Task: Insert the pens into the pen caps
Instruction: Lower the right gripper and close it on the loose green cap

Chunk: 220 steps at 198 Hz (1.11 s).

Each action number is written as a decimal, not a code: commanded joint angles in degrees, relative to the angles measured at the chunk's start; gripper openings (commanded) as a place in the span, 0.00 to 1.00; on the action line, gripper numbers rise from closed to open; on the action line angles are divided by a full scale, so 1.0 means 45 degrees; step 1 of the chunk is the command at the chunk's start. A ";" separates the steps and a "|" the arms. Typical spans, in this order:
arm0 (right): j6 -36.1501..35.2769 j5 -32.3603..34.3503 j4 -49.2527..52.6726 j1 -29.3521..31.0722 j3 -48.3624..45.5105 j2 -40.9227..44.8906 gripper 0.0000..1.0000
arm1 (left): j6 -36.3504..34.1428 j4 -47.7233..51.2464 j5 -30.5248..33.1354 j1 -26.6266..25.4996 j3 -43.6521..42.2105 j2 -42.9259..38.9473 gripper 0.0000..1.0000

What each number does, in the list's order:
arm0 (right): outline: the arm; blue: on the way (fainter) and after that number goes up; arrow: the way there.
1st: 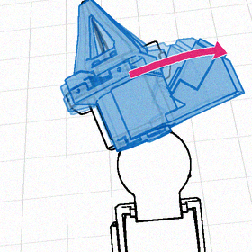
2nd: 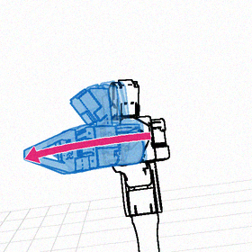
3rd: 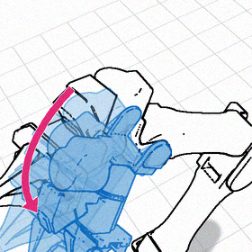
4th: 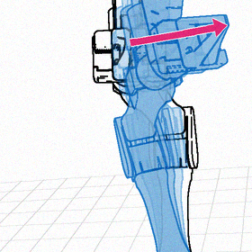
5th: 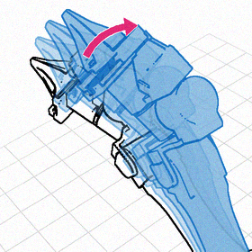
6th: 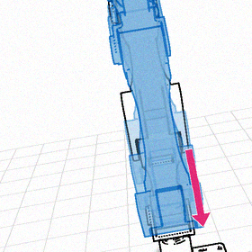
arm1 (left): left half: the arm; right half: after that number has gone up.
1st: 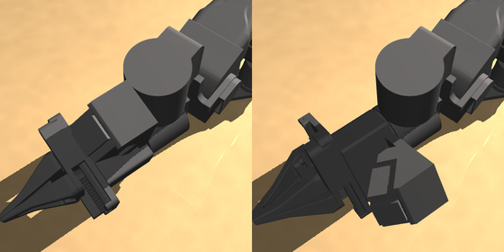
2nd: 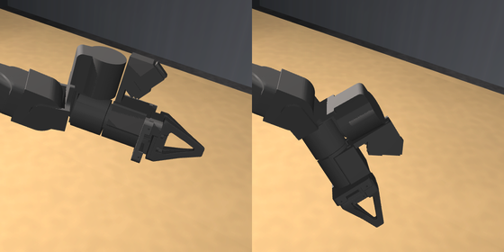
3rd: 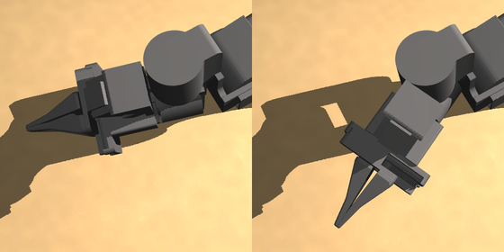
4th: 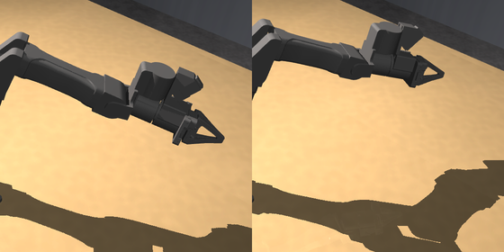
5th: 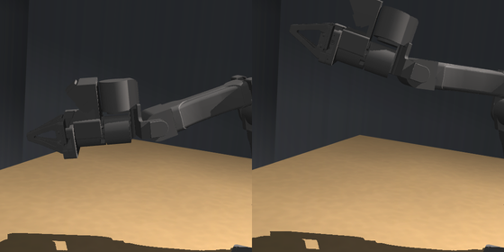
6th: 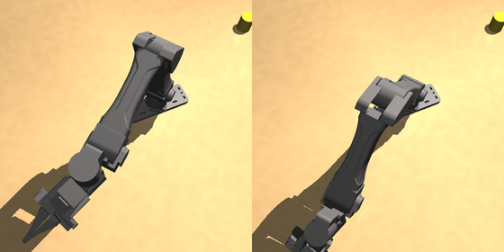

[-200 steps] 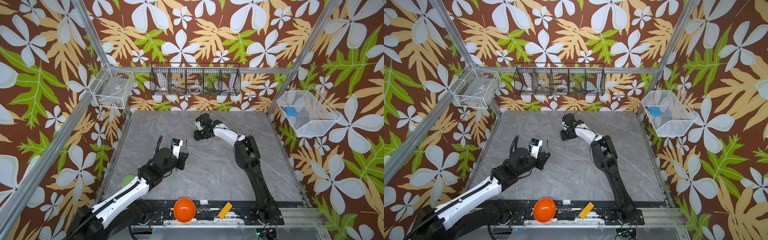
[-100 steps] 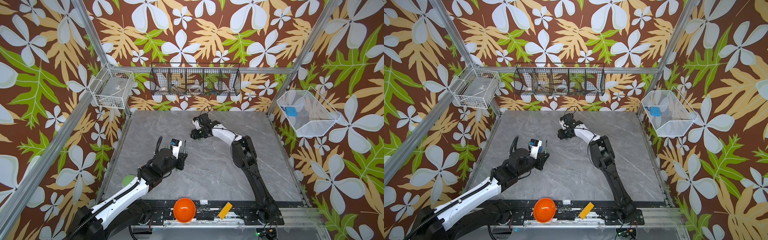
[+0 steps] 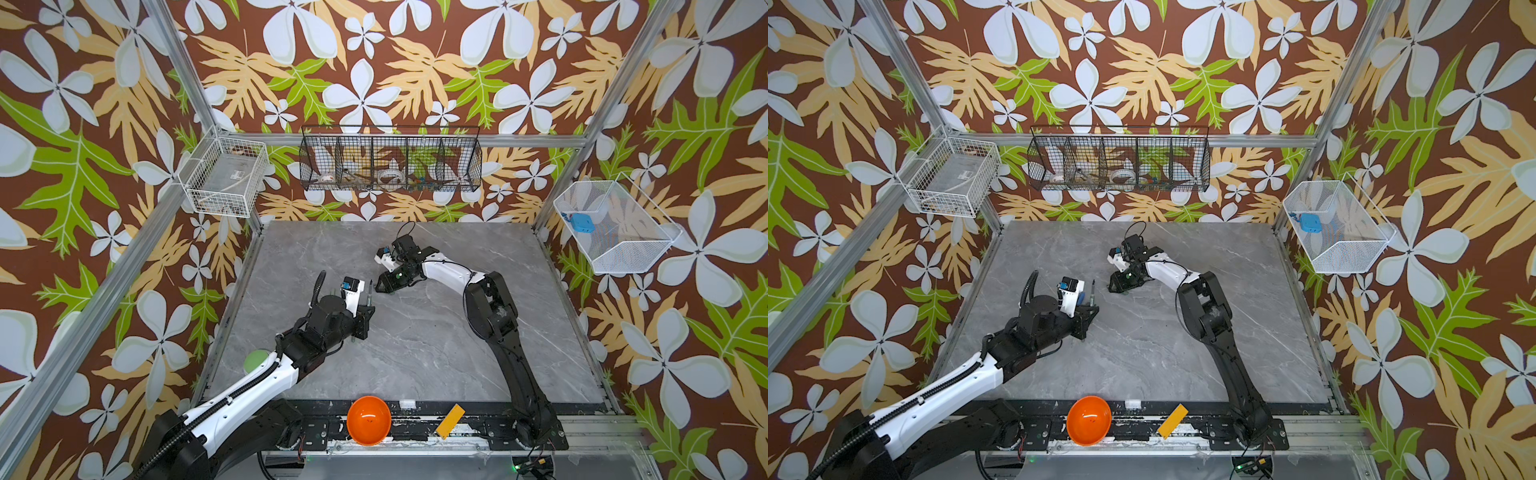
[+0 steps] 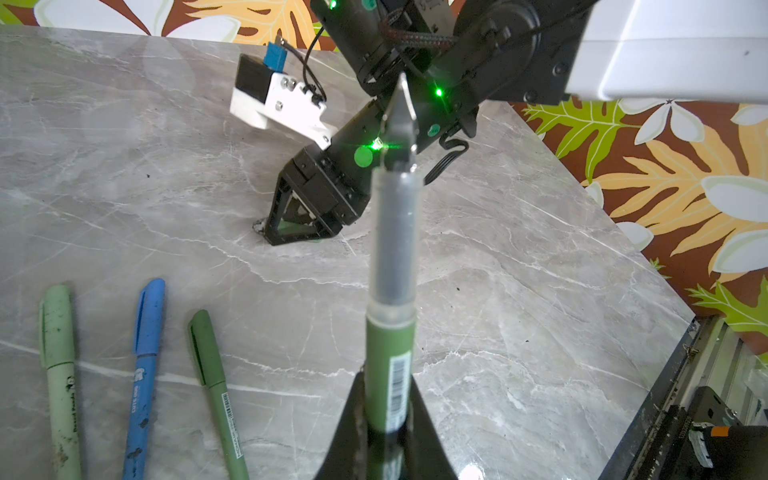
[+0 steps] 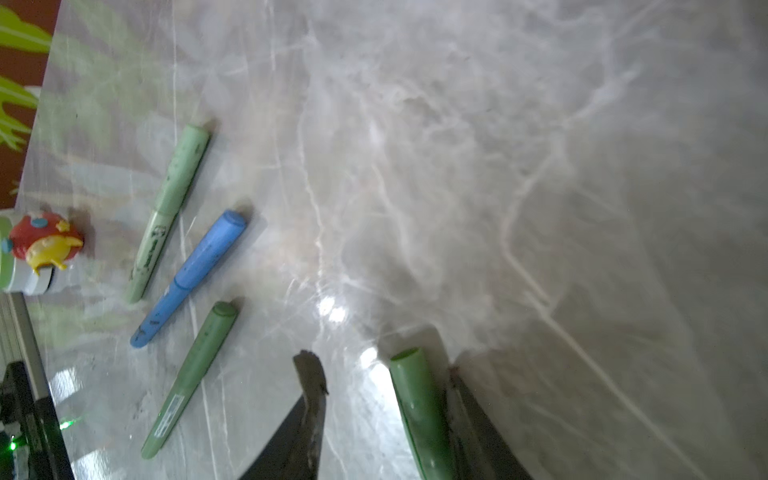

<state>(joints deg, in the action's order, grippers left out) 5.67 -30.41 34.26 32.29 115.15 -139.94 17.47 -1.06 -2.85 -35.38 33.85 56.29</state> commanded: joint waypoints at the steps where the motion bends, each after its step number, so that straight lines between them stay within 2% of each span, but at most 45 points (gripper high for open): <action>1: -0.0889 -0.0059 0.0975 0.0134 0.0032 -0.0087 0.47 | -0.0158 -0.0084 0.0107 0.0010 0.0085 -0.0029 0.00; 17: -0.0856 0.0329 0.0936 0.0262 0.0291 -0.0255 0.51 | -0.0129 -0.0096 0.0107 0.0010 0.0057 -0.0062 0.00; 55: -0.0832 0.0015 0.0745 0.0589 0.0999 -0.0716 0.53 | -0.0127 -0.0096 0.0144 0.0010 0.0037 -0.0119 0.00; 87: -0.1084 0.0045 0.1814 0.0753 0.2104 -0.1316 0.52 | -0.0127 -0.0033 0.0170 0.0010 0.0057 -0.0121 0.00; 123: -0.1836 -0.0851 0.1841 0.0866 0.0520 -0.0466 0.51 | -0.0095 -0.0027 0.0243 0.0010 -0.0021 -0.0268 0.00; 168: -0.2163 -0.0492 0.2832 0.0852 -0.0665 0.0385 0.49 | -0.0123 0.0021 0.0282 0.0010 0.0018 -0.0244 0.00; 199: -0.1296 -0.0551 0.1856 0.0849 -0.1719 0.2045 0.49 | -0.0134 0.0001 0.0456 0.0010 -0.0002 -0.0208 0.00; 216: -0.0289 0.0314 0.1664 0.0849 -0.1778 0.2783 0.49 | -0.0115 -0.0050 0.0604 0.0010 -0.0103 -0.0286 0.00; 220: -0.0017 0.0990 0.1681 0.0851 -0.1754 0.2886 0.49 | -0.0120 -0.0102 0.0616 0.0010 -0.0150 -0.0314 0.00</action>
<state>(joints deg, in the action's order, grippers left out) -0.69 -32.64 43.29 36.07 107.33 -130.47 17.50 -0.91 -1.37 -35.38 33.74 55.24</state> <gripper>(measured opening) 0.492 0.129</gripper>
